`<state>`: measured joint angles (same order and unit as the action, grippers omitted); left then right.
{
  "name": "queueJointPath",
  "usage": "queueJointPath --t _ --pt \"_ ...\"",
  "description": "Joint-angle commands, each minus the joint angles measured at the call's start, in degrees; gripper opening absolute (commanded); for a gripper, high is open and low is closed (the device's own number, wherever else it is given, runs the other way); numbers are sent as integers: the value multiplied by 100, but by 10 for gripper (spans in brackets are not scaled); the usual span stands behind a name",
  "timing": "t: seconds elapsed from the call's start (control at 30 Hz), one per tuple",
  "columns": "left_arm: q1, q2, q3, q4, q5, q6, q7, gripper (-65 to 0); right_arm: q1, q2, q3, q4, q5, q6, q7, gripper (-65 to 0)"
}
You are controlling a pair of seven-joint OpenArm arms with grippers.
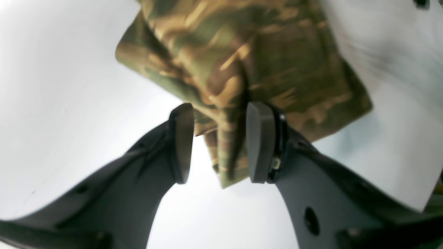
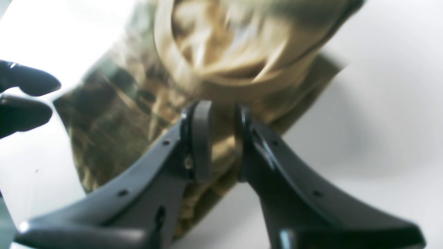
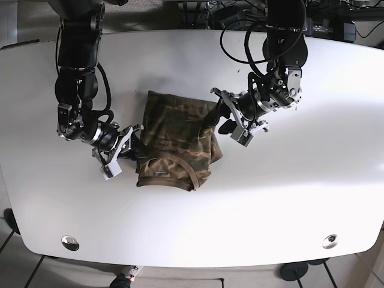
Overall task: Fold the T-shirt properly
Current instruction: 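Push the folded camouflage bundle to the table edge with the left gripper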
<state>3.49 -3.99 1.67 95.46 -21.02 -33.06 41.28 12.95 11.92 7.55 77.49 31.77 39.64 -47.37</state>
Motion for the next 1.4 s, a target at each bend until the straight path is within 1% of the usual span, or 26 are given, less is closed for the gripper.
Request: queueJointPath --t 0.03,0.1,0.13,0.17,0.2,0.23,0.27,0.3,0.33,0.4,0.47,0.5,0.57,0.63,0.73,0.87,0.9,0.93,0.97,1.03,1.07,1.13,1.2,1.27,1.37,1.4 --pt "-37 16 4 472 -118 -39 105 -413 116 52 128 554 107 36 -216 -549" --pt "-28 60 22 762 -74 5 176 -413 -86 43 199 1046 107 36 -436 -549" --pt "-45 166 39 850 -65 154 176 -413 -262 43 234 1407 107 36 -436 -547" --pt "-63 307 110 841 -57 444 176 -411 -394 43 243 1574 107 36 -436 -547" --pt "-98 403 215 823 -57 814 176 -408 -499 43 251 1688 107 36 -436 -547" --pt "-256 456 373 814 -48 1297 176 -407 -587 52 269 1741 107 36 -436 -547" --pt "-450 465 584 744 -48 1701 176 -393 -640 60 269 1741 107 36 -436 -547" --pt "-599 465 831 586 -48 2115 167 -361 -658 60 269 1732 107 36 -436 -547" --pt "-775 474 1103 375 -48 2625 123 -301 -754 60 278 1732 107 36 -436 -547" --pt "-1004 570 1340 85 -57 3205 -282 -243 -816 60 392 1741 107 36 -436 -547" --pt "-1232 623 1833 -408 -48 3583 -844 -193 -833 -1 726 1732 107 36 -436 -547" --pt "-1338 623 2026 -619 49 3732 -1020 -183 -833 -19 840 1732 107 36 -445 -547" --pt "-1522 641 2431 -1067 348 3943 -1345 -178 -833 -19 1060 1732 107 36 -445 -547" --pt "-1610 658 2791 -1471 576 4031 -1714 -178 -833 -19 1315 1732 107 36 -445 -547" --pt "-1645 667 3064 -2131 664 4163 -2251 -178 -833 -19 1667 1732 107 36 -445 -547" --pt "-1751 597 3371 -3546 638 4110 -3024 -178 -825 -10 1851 1732 107 36 -445 -547" --pt "-1724 394 3327 -3643 620 3987 -3068 -182 -833 -10 1851 1750 107 36 -445 -547" --pt "-1716 113 3187 -3616 603 3750 -3068 -185 -833 -10 1851 1758 107 36 -445 -547" --pt "-1593 -256 2817 -3449 427 3372 -3042 -185 -833 -10 1851 1758 107 36 -454 -547" --pt "-1294 -898 2176 -3124 40 2932 -2998 -185 -833 -36 1851 1758 107 36 -471 -547" --pt "-1144 -1364 1771 -2904 -171 2581 -2822 -185 -825 -45 1851 1758 107 36 -559 -547" --pt "-1056 -1900 1367 -2720 -338 2141 -2479 -185 -825 -54 1851 1758 115 36 -594 -547" --pt "-960 -2542 813 -2693 -382 1675 -2066 -186 -842 -115 1851 1767 115 36 -612 -547" --pt "-916 -2920 294 -2816 -338 1332 -1846 -186 -842 -186 1851 1767 115 36 -612 -547" --pt "-872 -3518 -303 -3414 -338 690 -1741 -186 -851 -212 1851 1820 115 36 -612 -549" --pt "-872 -3764 -576 -3819 -338 462 -1758 -186 -913 -212 1851 1881 115 36 -612 -549"
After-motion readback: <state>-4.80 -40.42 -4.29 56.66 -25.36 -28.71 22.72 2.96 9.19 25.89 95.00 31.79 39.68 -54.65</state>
